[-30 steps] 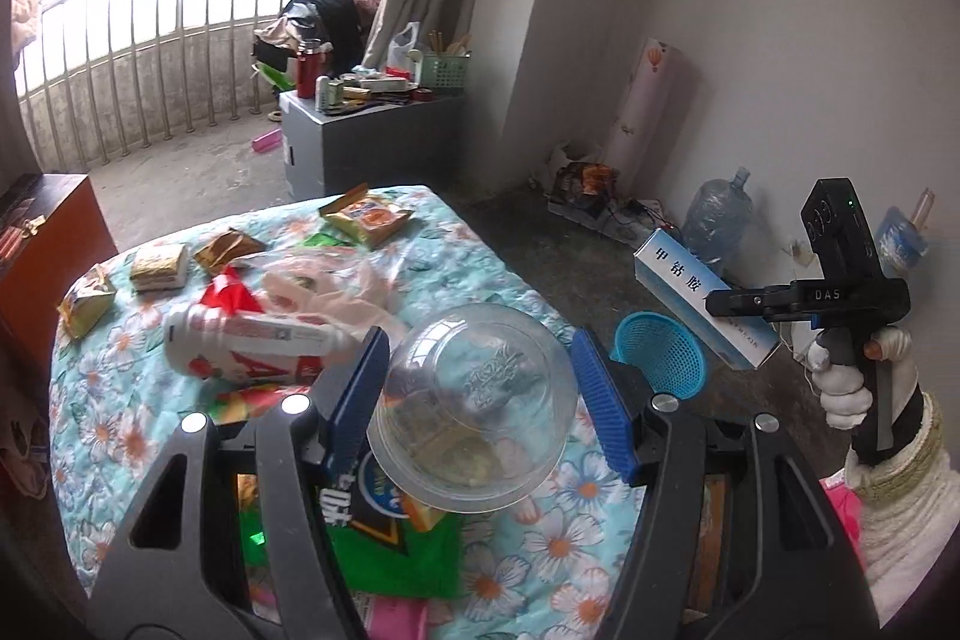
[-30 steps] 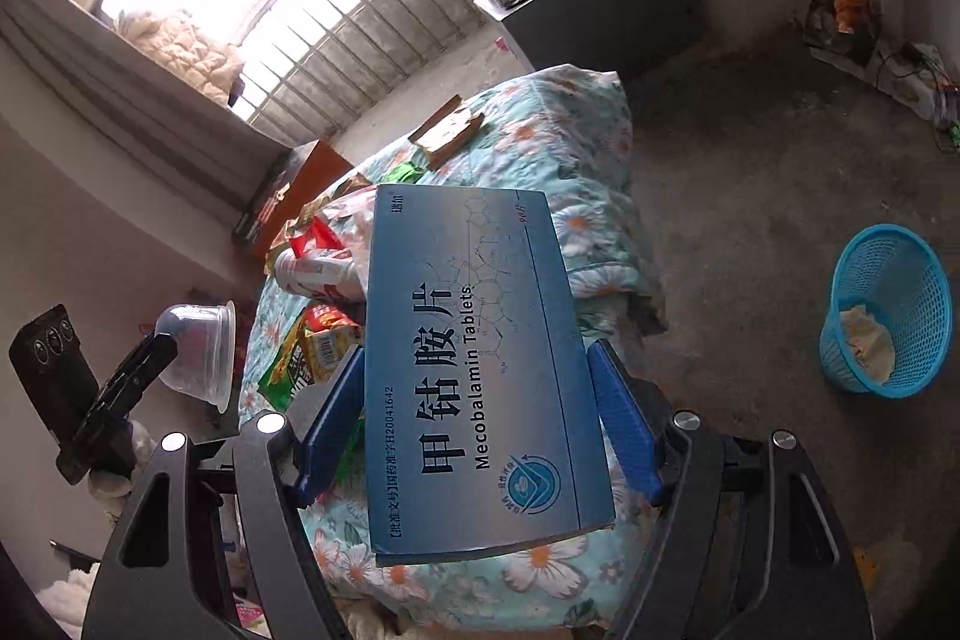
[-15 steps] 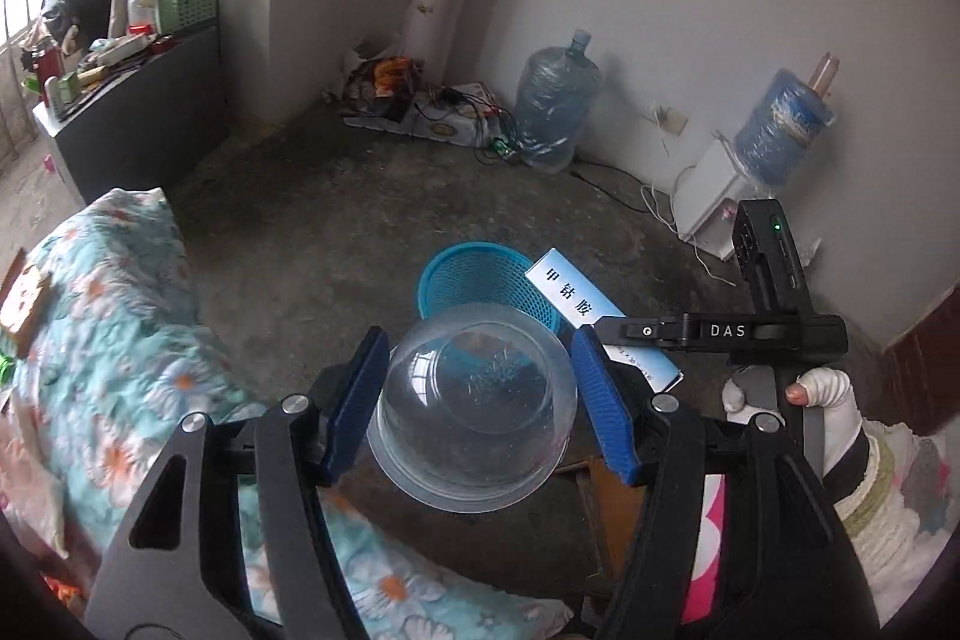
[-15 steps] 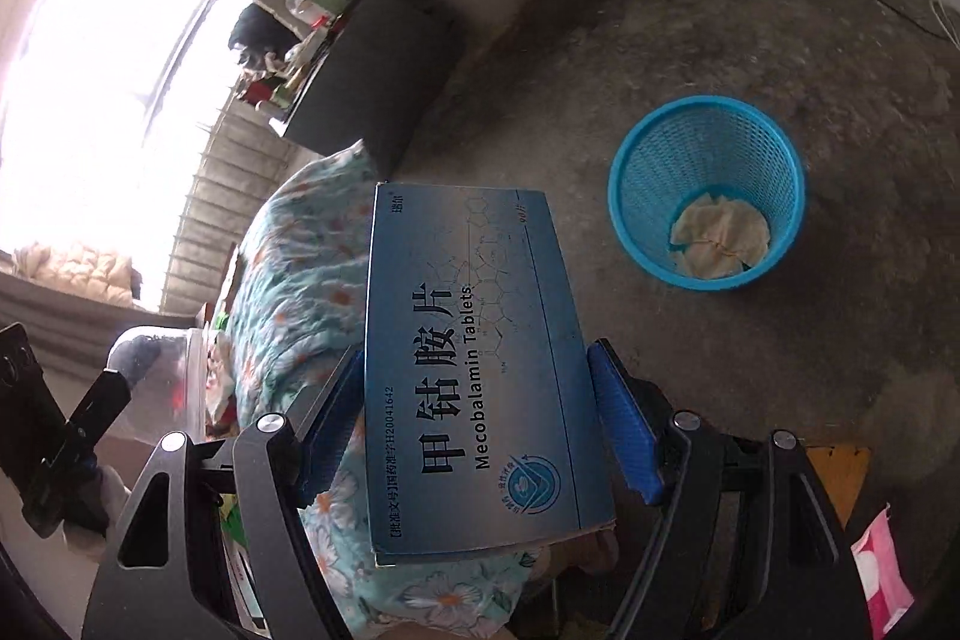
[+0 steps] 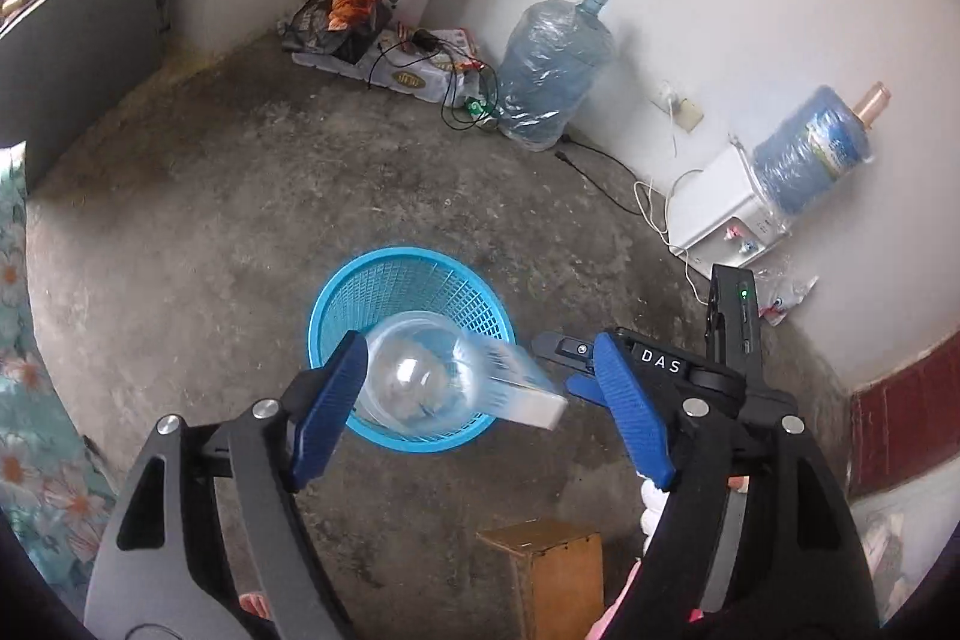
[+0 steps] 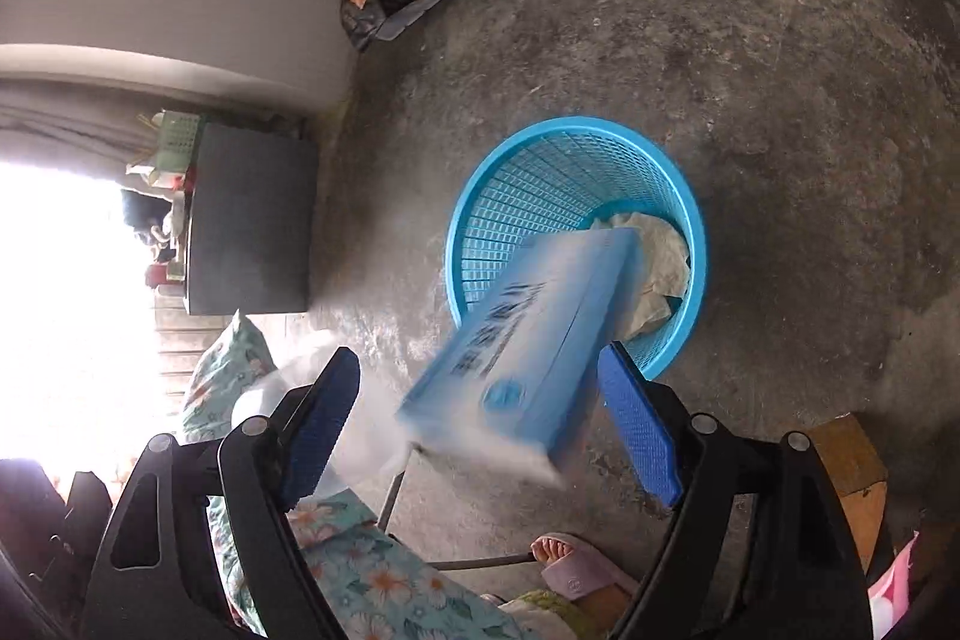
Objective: Collect trash
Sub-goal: 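Carry the box and lid over the blue wastebasket and open both grippers, then withdraw both open grippers from the wastebasket back toward the bed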
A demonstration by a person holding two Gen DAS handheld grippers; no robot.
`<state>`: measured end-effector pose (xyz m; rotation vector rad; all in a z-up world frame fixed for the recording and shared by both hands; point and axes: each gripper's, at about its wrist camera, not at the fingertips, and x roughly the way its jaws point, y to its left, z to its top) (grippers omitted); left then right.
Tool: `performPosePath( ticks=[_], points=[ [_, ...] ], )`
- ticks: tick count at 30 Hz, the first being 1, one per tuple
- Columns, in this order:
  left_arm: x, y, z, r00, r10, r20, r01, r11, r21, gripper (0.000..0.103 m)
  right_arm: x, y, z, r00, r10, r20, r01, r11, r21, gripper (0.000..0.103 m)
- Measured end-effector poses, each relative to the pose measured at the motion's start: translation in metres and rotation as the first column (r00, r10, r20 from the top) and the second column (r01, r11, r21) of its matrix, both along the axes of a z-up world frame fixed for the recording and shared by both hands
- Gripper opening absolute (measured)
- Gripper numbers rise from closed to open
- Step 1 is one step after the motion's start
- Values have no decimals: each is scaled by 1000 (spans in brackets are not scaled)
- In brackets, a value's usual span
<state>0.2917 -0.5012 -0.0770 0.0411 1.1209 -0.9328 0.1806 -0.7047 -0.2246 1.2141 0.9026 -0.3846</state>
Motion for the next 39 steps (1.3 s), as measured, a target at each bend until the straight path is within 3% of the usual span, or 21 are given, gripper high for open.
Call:
performPosePath(
  ticks=[3,7,11,14,18,23,28,32,39],
  points=[
    [0,9,-1,999,9,-39,-11,1000,-30,74,-7,0,-12,999,-24,22,23,1000,21,79],
    [-6,35,16,1000,-11,21,12,998,-57,74,-20,12,-11,999,-2,33,3,1000,-16,79],
    [-17,76,47,997,-21,79,30,994,-107,74,-33,27,11,998,37,48,-32,995,-90,79],
    [-29,118,74,993,-21,117,37,990,-138,76,-43,46,41,995,77,58,-64,977,-201,79],
    [-42,189,108,984,19,175,9,987,-161,77,-50,81,88,986,158,59,-125,918,-376,80],
    [-62,298,159,953,153,260,-95,970,-222,78,-58,141,150,963,254,87,-158,799,-580,85],
    [-91,403,197,897,308,316,-226,936,-269,81,-54,200,197,893,422,153,-248,747,-617,85],
    [-114,470,211,845,417,334,-322,897,-303,83,-45,252,223,805,565,183,-359,708,-609,85],
    [-148,537,186,801,499,331,-423,863,-277,83,-23,356,241,638,736,225,-540,636,-552,85]
  ],
)
